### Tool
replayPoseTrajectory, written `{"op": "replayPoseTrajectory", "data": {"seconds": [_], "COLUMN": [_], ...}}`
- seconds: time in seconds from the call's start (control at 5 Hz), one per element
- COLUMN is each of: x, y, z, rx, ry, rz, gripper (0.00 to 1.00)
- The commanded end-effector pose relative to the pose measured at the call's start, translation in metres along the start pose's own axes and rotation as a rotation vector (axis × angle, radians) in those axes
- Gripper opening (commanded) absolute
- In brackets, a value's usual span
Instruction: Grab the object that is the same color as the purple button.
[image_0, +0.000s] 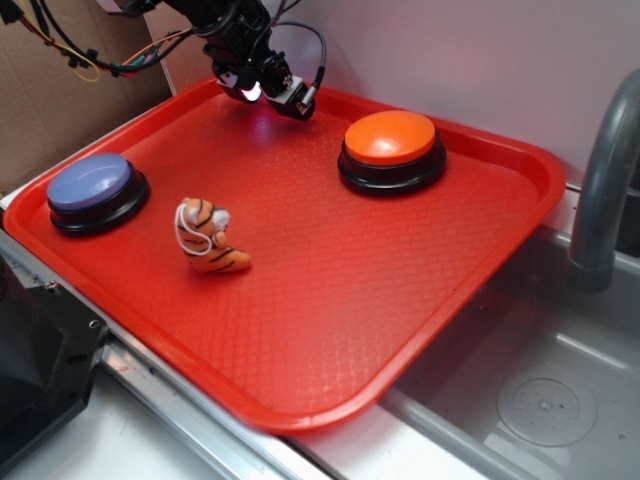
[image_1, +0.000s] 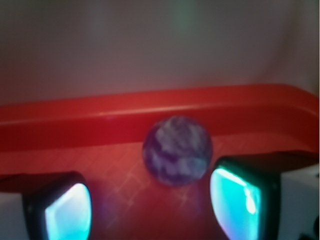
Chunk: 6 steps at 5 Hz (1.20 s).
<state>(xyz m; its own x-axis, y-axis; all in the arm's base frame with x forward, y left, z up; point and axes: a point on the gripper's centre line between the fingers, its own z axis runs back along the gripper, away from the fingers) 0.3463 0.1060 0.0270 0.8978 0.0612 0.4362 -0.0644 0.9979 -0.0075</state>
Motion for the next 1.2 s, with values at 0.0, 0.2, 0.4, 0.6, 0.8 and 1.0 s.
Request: {"op": "replayPoseTrajectory", "data": {"seconds": [0.0, 0.2, 0.4, 0.6, 0.8, 1.0], "x": [0.025, 0.025, 0.023, 0.020, 0.023, 0.026], "y": [0.007, 0.007, 0.005, 0.002, 0.003, 0.006], "z": [0.015, 0.015, 0.020, 0.032, 0.032, 0.020], "rx": [0.003, 0.006, 0.034, 0.042, 0.035, 0.009], "ry": [-0.057, -0.049, -0.022, -0.040, -0.033, 0.000], "rz": [0.002, -0.006, -0.024, -0.053, -0.059, -0.057], "gripper": [0.00, 0.00, 1.00, 1.00, 1.00, 1.00]}}
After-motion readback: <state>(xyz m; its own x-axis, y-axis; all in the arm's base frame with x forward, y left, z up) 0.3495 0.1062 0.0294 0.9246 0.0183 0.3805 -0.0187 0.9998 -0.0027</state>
